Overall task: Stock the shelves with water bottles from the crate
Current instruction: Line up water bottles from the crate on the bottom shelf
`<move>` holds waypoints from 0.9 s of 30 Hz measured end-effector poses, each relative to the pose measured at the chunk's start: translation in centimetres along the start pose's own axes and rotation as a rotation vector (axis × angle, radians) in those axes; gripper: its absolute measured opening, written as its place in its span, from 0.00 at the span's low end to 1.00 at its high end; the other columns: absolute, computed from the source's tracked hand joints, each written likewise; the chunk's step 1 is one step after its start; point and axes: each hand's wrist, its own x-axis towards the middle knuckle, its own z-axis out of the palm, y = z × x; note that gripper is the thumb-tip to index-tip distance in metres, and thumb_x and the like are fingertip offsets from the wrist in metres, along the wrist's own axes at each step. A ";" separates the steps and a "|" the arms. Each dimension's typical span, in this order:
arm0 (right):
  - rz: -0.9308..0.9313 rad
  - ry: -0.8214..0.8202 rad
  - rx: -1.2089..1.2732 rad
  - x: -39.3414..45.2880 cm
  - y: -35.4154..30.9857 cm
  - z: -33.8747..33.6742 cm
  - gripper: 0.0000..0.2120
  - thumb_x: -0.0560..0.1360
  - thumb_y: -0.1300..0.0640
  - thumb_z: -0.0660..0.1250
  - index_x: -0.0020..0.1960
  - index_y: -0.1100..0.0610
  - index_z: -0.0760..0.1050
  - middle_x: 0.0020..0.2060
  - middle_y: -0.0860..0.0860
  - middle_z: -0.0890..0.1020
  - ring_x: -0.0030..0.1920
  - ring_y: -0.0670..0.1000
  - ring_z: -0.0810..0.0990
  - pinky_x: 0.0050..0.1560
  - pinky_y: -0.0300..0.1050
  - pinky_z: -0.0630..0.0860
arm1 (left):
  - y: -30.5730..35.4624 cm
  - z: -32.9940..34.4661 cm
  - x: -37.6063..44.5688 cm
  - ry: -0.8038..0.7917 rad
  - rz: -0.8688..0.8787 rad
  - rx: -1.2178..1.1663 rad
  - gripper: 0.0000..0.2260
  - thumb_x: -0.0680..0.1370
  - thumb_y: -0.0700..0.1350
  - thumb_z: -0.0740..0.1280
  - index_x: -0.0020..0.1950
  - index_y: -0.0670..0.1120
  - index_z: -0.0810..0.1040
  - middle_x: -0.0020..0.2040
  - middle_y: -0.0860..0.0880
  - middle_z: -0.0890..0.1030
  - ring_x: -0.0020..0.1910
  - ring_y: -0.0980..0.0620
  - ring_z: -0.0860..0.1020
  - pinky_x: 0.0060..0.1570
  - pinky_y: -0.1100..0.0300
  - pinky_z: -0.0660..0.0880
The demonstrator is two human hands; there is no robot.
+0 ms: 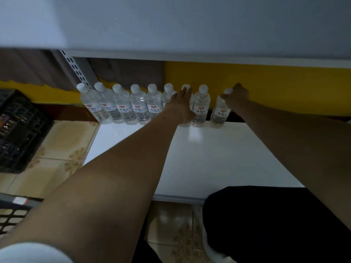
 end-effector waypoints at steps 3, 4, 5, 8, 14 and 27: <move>-0.017 -0.023 0.009 0.2 0.4 0.0 0.29 0.77 0.46 0.68 0.69 0.63 0.65 0.66 0.62 0.72 0.63 0.63 0.74 0.47 0.50 0.71 | 0.2 -0.2 0.0 -0.024 -0.025 -0.024 0.45 0.74 0.51 0.72 0.81 0.49 0.45 0.81 0.47 0.48 0.78 0.41 0.51 0.74 0.44 0.58; -0.033 -0.032 0.006 0.2 0.3 0.1 0.29 0.77 0.46 0.68 0.69 0.64 0.65 0.65 0.62 0.72 0.63 0.63 0.74 0.48 0.50 0.70 | 0.3 -0.3 0.1 -0.023 -0.026 -0.026 0.45 0.74 0.51 0.72 0.81 0.49 0.45 0.81 0.47 0.48 0.78 0.42 0.51 0.74 0.44 0.58; -0.046 -0.041 0.015 0.2 0.2 0.2 0.29 0.77 0.46 0.68 0.68 0.64 0.65 0.65 0.62 0.72 0.63 0.63 0.74 0.48 0.50 0.70 | 0.2 -0.3 0.2 -0.018 -0.025 -0.028 0.45 0.74 0.51 0.72 0.81 0.49 0.45 0.81 0.47 0.47 0.78 0.42 0.51 0.74 0.44 0.58; -0.071 -0.045 0.062 0.2 0.0 0.4 0.26 0.77 0.47 0.69 0.65 0.64 0.67 0.63 0.61 0.74 0.61 0.63 0.75 0.49 0.50 0.71 | -0.5 0.1 0.6 -0.005 -0.005 -0.035 0.44 0.74 0.50 0.72 0.81 0.46 0.46 0.81 0.46 0.48 0.79 0.41 0.51 0.74 0.44 0.57; -0.091 -0.083 0.145 0.0 -0.1 0.7 0.19 0.75 0.49 0.71 0.51 0.59 0.65 0.60 0.62 0.75 0.59 0.63 0.76 0.55 0.59 0.78 | -1.2 0.5 0.8 0.001 -0.012 -0.016 0.45 0.74 0.51 0.72 0.80 0.44 0.46 0.80 0.43 0.50 0.78 0.41 0.52 0.75 0.46 0.55; -0.087 -0.136 -0.143 0.0 -1.1 0.0 0.38 0.77 0.38 0.63 0.73 0.65 0.60 0.68 0.62 0.70 0.66 0.63 0.72 0.57 0.55 0.73 | 0.0 0.8 0.3 -0.020 -0.018 -0.005 0.35 0.75 0.51 0.71 0.77 0.42 0.60 0.71 0.38 0.69 0.69 0.38 0.69 0.65 0.46 0.69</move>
